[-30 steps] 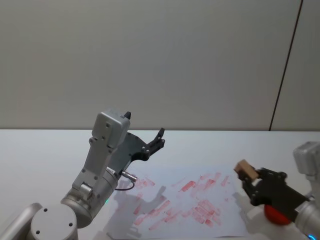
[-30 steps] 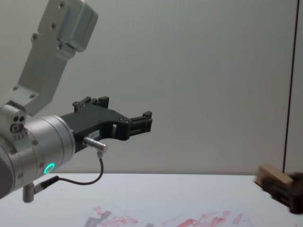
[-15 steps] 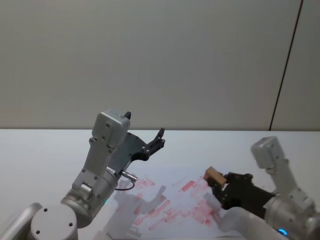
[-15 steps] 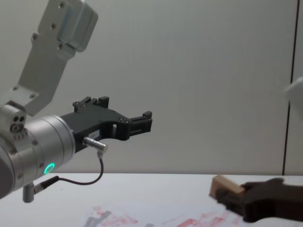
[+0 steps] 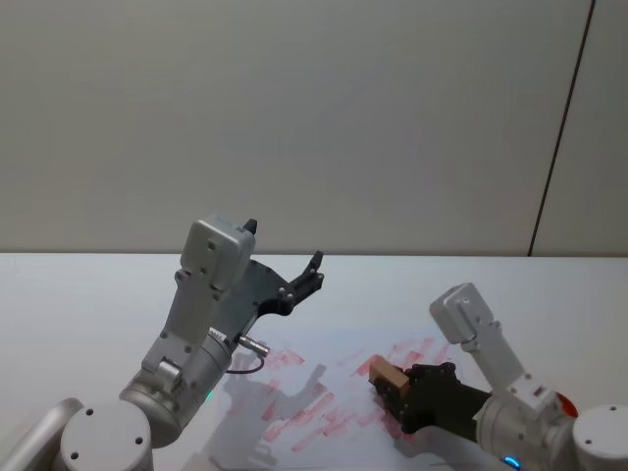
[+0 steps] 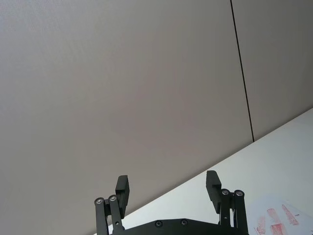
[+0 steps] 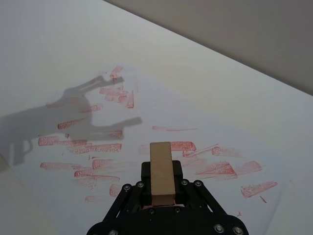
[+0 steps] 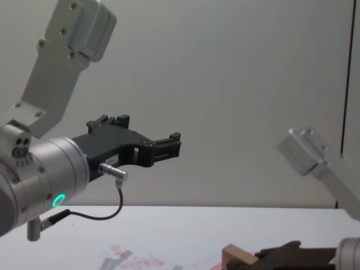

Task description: Use the one hand to pick up the stamp and affix it onto the A4 paper.

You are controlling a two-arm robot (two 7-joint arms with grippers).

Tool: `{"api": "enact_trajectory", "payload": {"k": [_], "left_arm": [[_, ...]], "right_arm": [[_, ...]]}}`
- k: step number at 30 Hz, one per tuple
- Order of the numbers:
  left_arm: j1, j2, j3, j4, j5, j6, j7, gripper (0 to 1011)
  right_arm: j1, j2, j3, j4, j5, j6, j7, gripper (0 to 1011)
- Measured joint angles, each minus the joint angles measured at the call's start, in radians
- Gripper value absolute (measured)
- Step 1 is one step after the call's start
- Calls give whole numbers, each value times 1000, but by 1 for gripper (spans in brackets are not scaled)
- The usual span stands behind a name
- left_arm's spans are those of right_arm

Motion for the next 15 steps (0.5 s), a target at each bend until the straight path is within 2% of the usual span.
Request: {"api": "enact_trajectory", "payload": {"k": [15], "left_arm": [[0,0,0,0,0,0,0,1002]], "right_arm": [[11,-24,-24,38,-18,39,-25,221]]}}
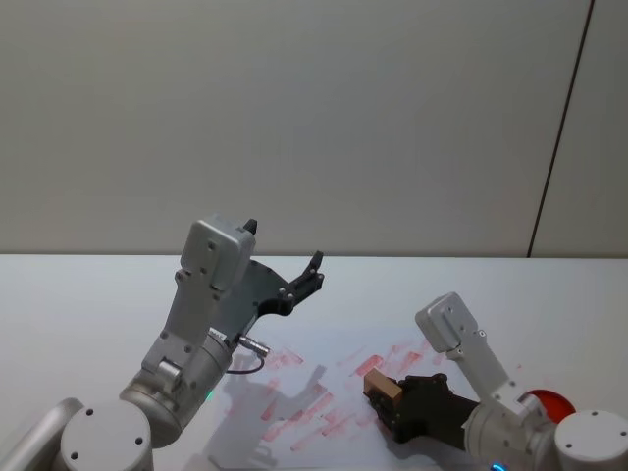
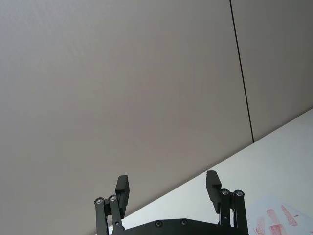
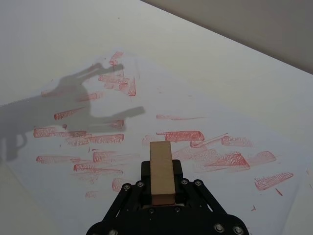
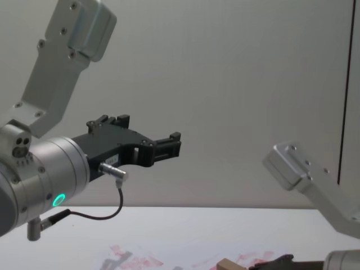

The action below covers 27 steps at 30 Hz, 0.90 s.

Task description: Use the one hand to pick up the stamp and affix it onto the A4 paper.

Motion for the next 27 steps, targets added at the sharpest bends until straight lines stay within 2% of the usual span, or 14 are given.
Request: {"api": "enact_trajectory", "payload": {"k": [17,27], "left_arm": [[0,0,0,0,0,0,0,1002],[0,0,0,0,0,0,0,1003]], "right_arm": [[4,-12,-9,18,13,6,-34,221],[11,-16,6,-43,84,-1,-53,221]]}}
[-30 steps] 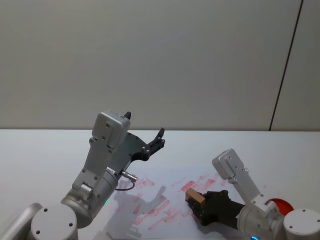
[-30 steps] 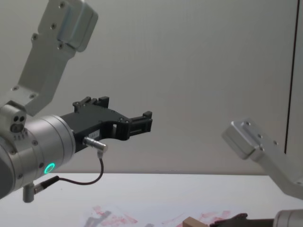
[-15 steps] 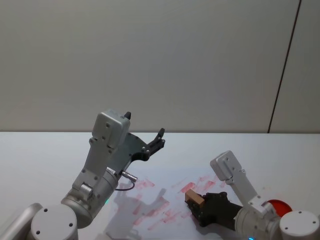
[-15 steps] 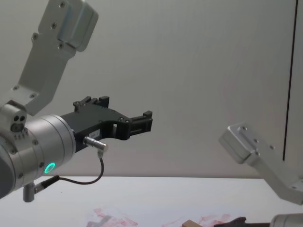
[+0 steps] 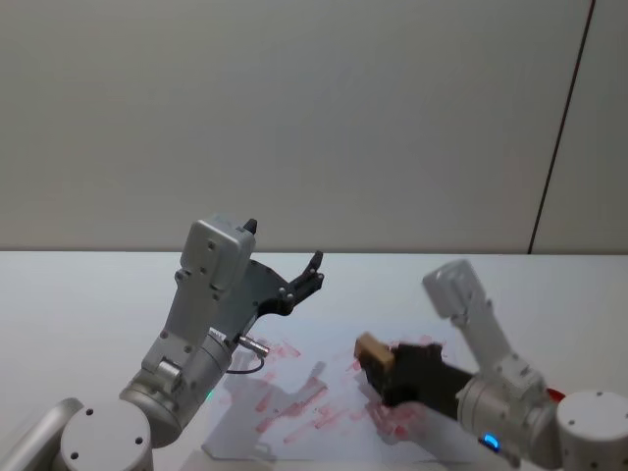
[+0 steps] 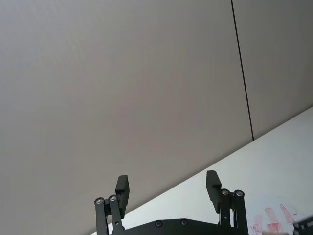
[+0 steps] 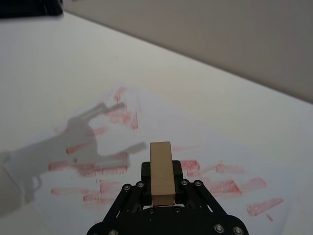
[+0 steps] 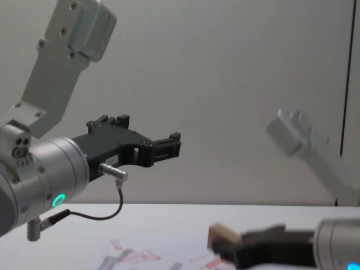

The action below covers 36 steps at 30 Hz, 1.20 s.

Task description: Use the one hand to pick up the stamp and affix it onto the A4 paper.

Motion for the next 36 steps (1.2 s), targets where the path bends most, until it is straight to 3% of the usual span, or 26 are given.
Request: {"api": "enact_trajectory", "payload": {"k": [5,13,25,36], "left_arm": [[0,0,0,0,0,0,0,1003],[0,0,0,0,0,0,0,1003],[0,0,0,0,0,0,0,1003],[0,0,0,0,0,0,0,1002]], "right_arm": [[0,12,25,-71,59,6,-22,221],[-32,68,78,-171,138,22,-66,221],[-131,180,148,-256,194,49,-129,221],[-193,236,183,-283,224,64,-175,221]]}}
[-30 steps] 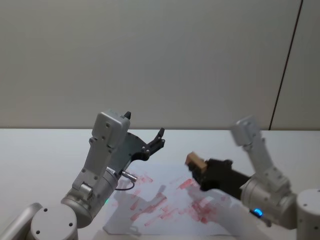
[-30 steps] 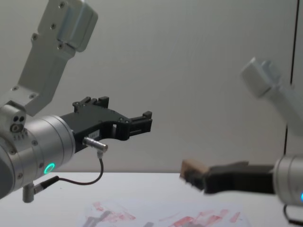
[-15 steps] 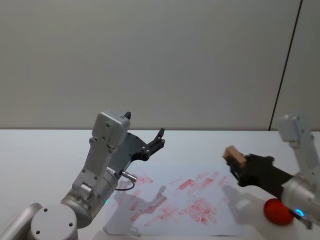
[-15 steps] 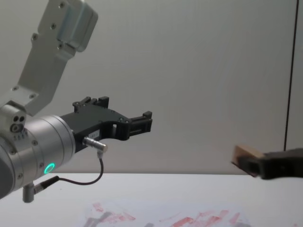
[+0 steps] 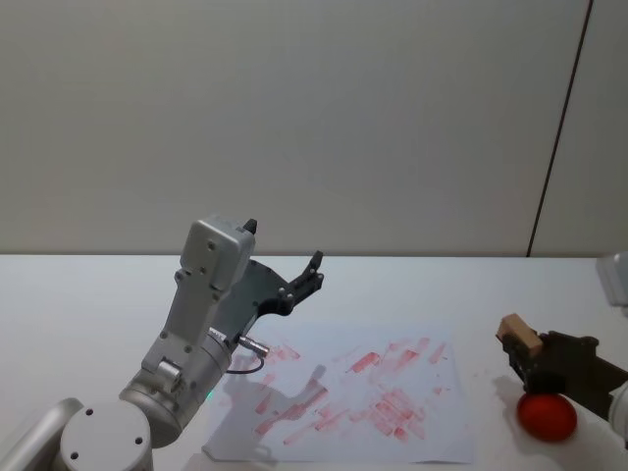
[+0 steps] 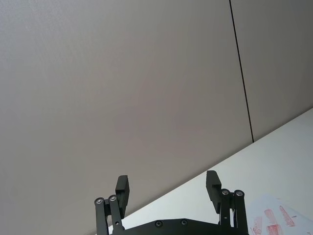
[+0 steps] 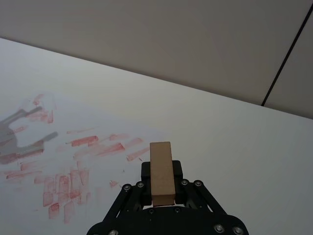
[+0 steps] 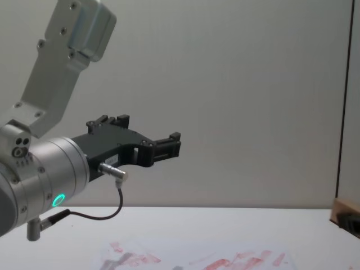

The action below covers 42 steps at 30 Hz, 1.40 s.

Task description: Use the one hand to pick up the stamp and affix it onto the A4 paper.

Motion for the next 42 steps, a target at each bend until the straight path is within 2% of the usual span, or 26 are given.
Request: {"api": "enact_trajectory", "payload": {"k": [22,36,38,41,42], "left_arm": [[0,0,0,0,0,0,0,1002],[0,0,0,0,0,0,0,1003],[0,0,0,0,0,0,0,1002],[0,0,0,0,0,0,0,1002],[0,0,0,0,0,0,0,1002]], "right_arm": [[-73,58,26,-4,8,36,-18,221],[-91,71,29,-3,-1,38,-15,223],[-92,72,29,-2,-2,38,-15,238],[-93,72,29,-1,-3,37,-13,332],[-94,73,29,0,-4,36,-13,392]]}}
